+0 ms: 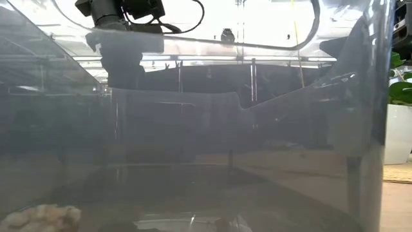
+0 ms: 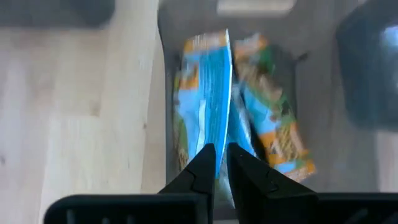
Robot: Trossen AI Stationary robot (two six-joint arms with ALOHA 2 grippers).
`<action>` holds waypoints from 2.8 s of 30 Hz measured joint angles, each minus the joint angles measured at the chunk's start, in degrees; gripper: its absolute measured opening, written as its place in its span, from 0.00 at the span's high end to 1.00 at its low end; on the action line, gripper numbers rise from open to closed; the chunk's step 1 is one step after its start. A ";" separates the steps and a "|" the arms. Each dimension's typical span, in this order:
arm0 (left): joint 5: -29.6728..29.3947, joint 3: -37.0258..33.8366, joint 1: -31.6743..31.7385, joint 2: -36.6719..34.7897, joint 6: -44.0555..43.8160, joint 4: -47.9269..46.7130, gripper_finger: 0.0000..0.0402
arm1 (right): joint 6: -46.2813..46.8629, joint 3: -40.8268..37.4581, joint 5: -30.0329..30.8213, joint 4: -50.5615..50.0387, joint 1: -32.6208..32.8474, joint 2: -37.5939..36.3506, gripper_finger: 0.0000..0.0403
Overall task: Pick and place Granola Bars by type
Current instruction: Put the blue granola bar into the top black bin
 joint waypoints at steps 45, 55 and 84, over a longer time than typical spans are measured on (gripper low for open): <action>-6.03 -48.96 0.69 -58.77 -1.77 48.00 0.88 | 0.02 0.01 0.02 0.00 -0.01 0.02 1.00; -6.47 -52.79 0.69 -70.44 -0.77 45.52 0.88 | 0.02 0.01 0.02 0.00 -0.01 0.02 1.00; -5.90 -56.65 0.89 -80.22 0.09 40.19 0.88 | 11.95 -0.01 0.02 7.49 0.06 0.01 1.00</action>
